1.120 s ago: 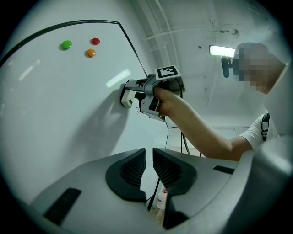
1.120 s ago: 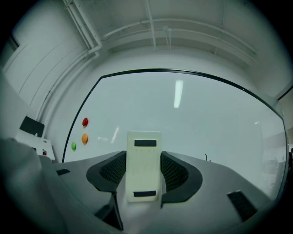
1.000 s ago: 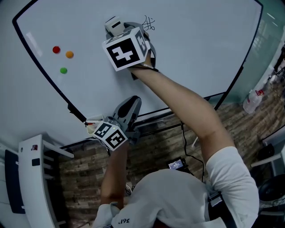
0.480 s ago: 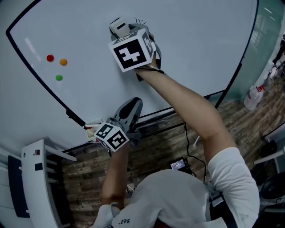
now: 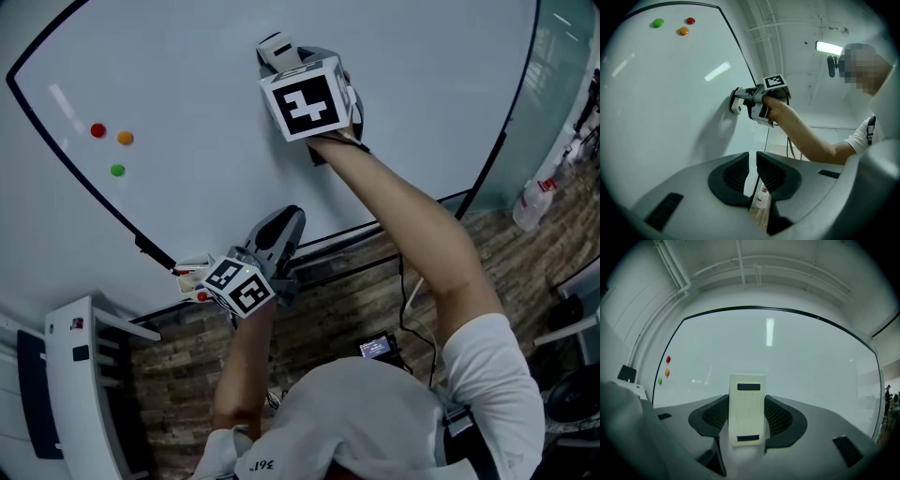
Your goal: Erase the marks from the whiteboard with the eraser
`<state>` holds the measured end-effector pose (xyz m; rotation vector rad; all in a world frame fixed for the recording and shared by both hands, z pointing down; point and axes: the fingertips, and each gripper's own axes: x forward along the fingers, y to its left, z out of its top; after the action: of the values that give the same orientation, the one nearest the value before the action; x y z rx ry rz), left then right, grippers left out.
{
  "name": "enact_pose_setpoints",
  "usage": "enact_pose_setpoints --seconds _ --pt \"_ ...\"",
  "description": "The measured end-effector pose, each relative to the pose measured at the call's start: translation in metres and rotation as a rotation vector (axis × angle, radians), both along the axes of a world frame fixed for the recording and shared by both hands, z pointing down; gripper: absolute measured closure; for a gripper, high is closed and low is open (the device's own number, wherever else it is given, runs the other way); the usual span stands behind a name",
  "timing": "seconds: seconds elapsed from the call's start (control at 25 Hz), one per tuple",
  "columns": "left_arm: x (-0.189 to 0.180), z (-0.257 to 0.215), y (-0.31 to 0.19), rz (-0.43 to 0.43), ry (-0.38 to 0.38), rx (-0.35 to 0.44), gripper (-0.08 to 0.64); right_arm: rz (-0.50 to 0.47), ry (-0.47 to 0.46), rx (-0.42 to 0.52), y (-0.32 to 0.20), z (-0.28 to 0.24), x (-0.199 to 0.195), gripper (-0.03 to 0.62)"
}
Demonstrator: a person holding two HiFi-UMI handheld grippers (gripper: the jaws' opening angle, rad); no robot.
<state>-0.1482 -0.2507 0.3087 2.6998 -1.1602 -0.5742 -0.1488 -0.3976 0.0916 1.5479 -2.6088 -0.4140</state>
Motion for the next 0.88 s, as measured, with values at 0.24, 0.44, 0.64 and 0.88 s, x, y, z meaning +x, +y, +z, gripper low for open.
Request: enact_pose_setpoints --seconds 0.24,0.44,0.64,0.88 --pt "-0.003 0.004 -0.001 0.011 -0.011 0.005 0.506 0.042 -0.008 -0.002 -0.012 0.005 0.023 0.339" --pt "0.013 -0.001 -0.004 0.002 -0.014 -0.004 0.506 0.046 -0.018 -0.011 -0.020 0.004 0.051 0.339" --pt "0.015 0.000 -0.003 0.009 -0.021 0.011 0.506 0.088 -0.009 -0.005 -0.026 0.006 0.069 0.339" --pt "0.017 0.000 0.000 -0.004 -0.021 0.004 0.506 0.101 -0.006 -0.017 -0.032 0.010 0.090 0.339"
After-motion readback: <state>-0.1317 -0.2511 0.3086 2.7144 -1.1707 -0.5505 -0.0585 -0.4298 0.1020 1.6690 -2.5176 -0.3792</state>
